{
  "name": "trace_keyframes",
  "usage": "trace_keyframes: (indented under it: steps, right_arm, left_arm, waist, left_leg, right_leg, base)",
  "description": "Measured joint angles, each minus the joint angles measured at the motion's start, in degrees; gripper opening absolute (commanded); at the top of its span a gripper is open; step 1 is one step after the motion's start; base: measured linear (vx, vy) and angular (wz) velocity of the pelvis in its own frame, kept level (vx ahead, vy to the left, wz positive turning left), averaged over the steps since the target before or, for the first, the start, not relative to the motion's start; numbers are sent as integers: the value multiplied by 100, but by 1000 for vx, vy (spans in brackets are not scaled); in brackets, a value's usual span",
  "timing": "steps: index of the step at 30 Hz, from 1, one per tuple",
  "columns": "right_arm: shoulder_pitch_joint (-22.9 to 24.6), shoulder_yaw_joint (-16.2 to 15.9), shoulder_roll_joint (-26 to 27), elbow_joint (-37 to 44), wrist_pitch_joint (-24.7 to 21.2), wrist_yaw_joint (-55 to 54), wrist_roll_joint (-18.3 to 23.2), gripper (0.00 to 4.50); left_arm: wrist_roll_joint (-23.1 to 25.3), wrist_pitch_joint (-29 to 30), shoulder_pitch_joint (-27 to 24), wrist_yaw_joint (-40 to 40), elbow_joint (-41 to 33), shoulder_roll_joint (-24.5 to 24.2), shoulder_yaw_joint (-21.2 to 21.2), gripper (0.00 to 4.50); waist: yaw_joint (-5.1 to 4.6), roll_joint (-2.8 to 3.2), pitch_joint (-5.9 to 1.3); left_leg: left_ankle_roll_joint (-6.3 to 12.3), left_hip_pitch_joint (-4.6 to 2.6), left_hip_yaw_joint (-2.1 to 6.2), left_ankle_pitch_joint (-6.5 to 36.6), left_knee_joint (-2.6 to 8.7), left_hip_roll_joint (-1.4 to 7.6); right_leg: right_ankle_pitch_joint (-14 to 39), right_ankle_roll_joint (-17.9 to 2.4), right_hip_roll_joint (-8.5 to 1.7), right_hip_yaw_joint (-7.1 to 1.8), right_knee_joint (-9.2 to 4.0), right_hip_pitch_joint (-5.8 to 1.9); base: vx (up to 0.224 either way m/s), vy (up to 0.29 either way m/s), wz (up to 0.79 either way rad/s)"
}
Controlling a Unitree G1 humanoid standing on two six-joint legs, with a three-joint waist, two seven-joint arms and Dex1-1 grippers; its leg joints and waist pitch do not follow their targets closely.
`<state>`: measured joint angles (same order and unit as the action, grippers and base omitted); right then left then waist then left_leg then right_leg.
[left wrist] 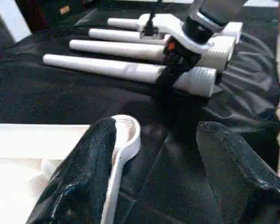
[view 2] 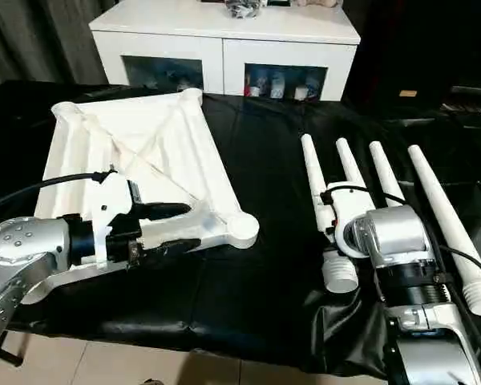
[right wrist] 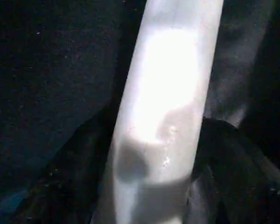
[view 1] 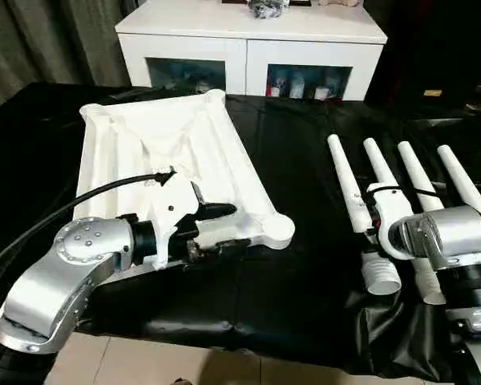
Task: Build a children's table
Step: Pick table leg
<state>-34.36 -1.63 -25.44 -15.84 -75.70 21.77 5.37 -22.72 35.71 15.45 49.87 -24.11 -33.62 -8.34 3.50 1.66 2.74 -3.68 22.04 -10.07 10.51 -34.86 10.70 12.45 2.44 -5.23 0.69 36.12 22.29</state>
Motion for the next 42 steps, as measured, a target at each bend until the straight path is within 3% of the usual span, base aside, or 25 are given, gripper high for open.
trace_keyframes:
  steps: [5, 12, 22, 25, 29, 32, 35, 42]
  right_arm:
    - [7, 49, 3, 0, -16, -1, 59, 280]
    - [76, 375, 61, 130, -101, -79, 126, 217]
    - [53, 1161, 240, 220, -105, -138, 412, 185]
    - [-244, 1792, 550, 333, 409, -117, 773, 184]
    - [-602, 2180, 729, 721, 1044, 315, 1390, 184]
    - [-581, 2295, 929, 1019, 1130, 890, 1918, 184]
    - [-436, 2414, 1302, 1384, 1023, 1810, 2889, 184]
    - [-328, 2419, 1290, 1896, 858, 2481, 3786, 184]
  left_arm:
    - [-151, 296, -5, 92, -1, -60, 0, 376]
    - [-143, 276, -164, 54, 152, -81, -1, 426]
    - [-249, 168, 58, -482, 521, 446, 421, 450]
    - [-262, 117, 624, -1155, 911, 993, 850, 450]
    - [-736, 264, 1368, -1818, 1071, 1644, 1356, 450]
    - [-1287, 525, 1674, -2195, 1286, 2131, 1641, 450]
    - [-1948, 836, 2125, -2635, 1752, 2630, 2004, 450]
    - [-2447, 1190, 2649, -2991, 2050, 2875, 2443, 450]
  waist:
    - [1, 9, -3]
    - [-11, 63, -9]
    - [-10, 132, -1]
    - [-22, 132, 1]
    - [-5, 131, -1]
    - [9, 128, 0]
    - [43, 121, 5]
    - [171, 106, 7]
  left_leg:
    - [-4, -1, 0, -2, -1, 0]
    - [-8, -2, 2, -5, 0, 1]
    - [-10, -1, 3, -7, -1, 1]
    - [-11, 3, 2, -9, -1, 1]
    - [-9, 0, 1, -10, -2, 1]
    - [4, 6, 1, -12, -2, 1]
    - [32, 33, 1, -25, -4, 1]
    - [41, 40, 0, -30, -10, 0]
  right_leg:
    - [0, 0, 0, 0, 3, 0]
    - [-1, -2, 2, 0, 3, 0]
    - [-5, -7, 2, 1, 6, 0]
    - [-18, -13, 2, -1, 8, 6]
    - [-19, -14, 3, 0, 6, 2]
    - [-17, -16, 3, 2, 0, 3]
    - [-18, -16, 2, 5, 1, 24]
    - [-22, -21, -2, 7, 2, 27]
  base:
    - [0, 0, 0]
    - [0, 0, 0]
    - [0, 0, 0]
    - [0, 0, 0]
    - [0, 0, 0]
    - [0, 0, 0]
    - [0, 0, 0]
    - [0, 0, 0]
